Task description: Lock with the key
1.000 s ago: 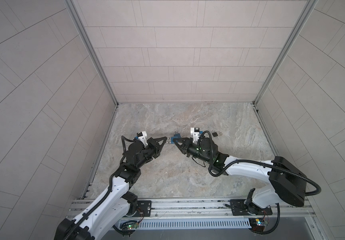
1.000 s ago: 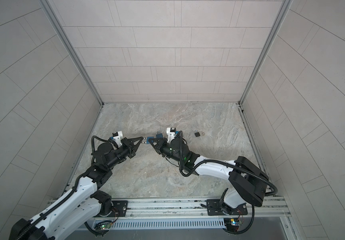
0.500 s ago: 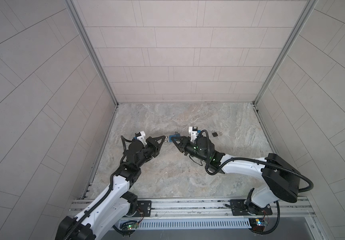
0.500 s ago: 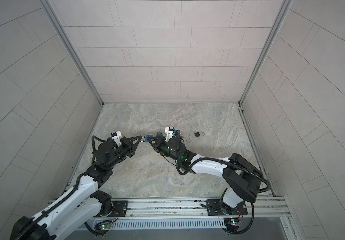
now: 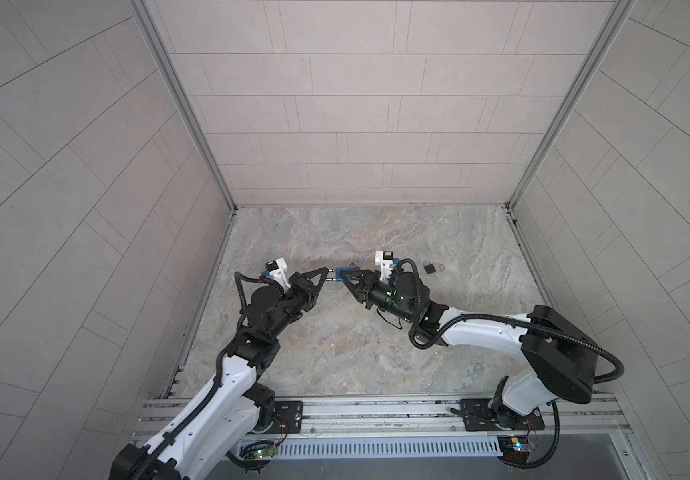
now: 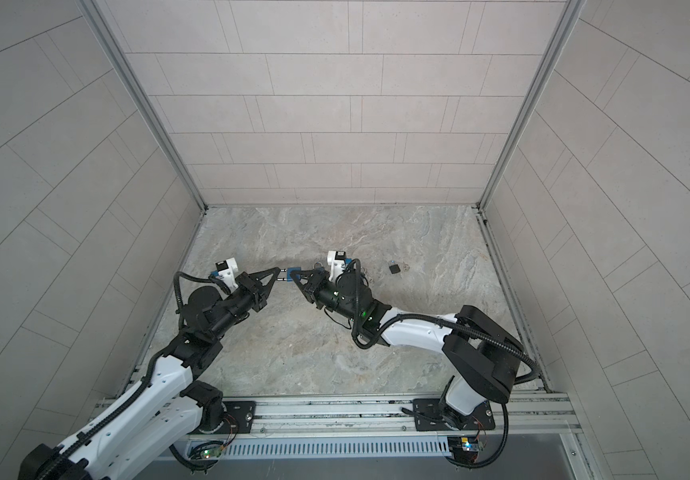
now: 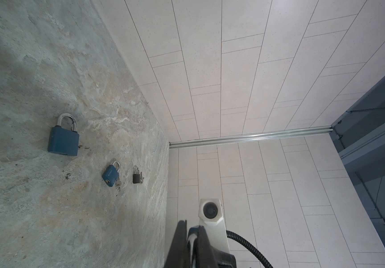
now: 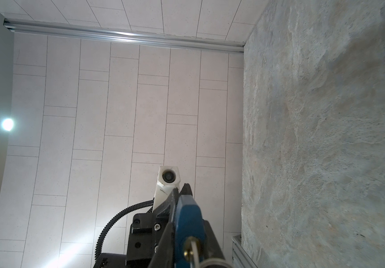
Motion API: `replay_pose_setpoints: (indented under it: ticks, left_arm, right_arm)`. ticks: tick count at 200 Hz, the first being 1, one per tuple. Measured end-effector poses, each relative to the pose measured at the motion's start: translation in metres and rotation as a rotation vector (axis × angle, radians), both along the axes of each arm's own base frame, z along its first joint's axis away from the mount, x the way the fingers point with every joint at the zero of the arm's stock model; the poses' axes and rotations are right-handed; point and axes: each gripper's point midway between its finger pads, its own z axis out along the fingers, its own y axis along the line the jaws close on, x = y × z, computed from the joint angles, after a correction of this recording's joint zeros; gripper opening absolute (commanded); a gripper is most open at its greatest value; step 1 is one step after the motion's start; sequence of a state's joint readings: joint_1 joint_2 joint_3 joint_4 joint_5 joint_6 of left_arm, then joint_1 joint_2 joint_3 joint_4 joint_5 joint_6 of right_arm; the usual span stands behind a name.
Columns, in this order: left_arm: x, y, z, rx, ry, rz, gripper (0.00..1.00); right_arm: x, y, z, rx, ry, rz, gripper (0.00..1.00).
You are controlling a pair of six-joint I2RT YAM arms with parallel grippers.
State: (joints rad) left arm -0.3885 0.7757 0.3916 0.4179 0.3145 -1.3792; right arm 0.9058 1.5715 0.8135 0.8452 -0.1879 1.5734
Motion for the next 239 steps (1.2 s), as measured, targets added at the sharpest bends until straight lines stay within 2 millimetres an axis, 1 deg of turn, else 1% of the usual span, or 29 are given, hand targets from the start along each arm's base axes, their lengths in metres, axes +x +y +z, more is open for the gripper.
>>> replay_pose_setpoints:
  ticks: [29,49,80,101,183,209,219,239]
  left_arm:
    - [0.007,-0.001,-0.007,0.008,0.014,0.005,0.00]
    - [0.015,-0.001,-0.013,0.008,0.029,0.021,0.00]
    - [0.028,0.007,-0.017,-0.004,0.038,0.092,0.00]
    - [0.032,0.012,-0.019,-0.010,0.048,0.129,0.00]
    - [0.028,0.013,-0.014,-0.011,0.040,0.127,0.00]
    - [0.026,0.010,-0.015,-0.012,0.042,0.107,0.05]
    - [0.026,0.009,-0.015,-0.012,0.043,0.098,0.09]
    - [0.024,0.004,-0.017,-0.007,0.047,0.069,0.11]
  right_arm:
    - [0.006,0.002,-0.003,-0.030,0.005,-0.014,0.00]
    - [0.015,0.009,-0.006,-0.077,0.015,-0.018,0.00]
    - [0.031,0.021,-0.008,-0.110,0.015,-0.037,0.00]
    - [0.037,0.026,-0.011,-0.113,0.017,-0.050,0.00]
    - [0.034,0.025,-0.006,-0.104,0.006,-0.039,0.00]
    - [0.031,0.021,-0.007,-0.100,0.004,-0.040,0.00]
    - [0.031,0.020,-0.007,-0.100,0.004,-0.041,0.00]
    - [0.030,0.018,-0.009,-0.102,0.004,-0.044,0.00]
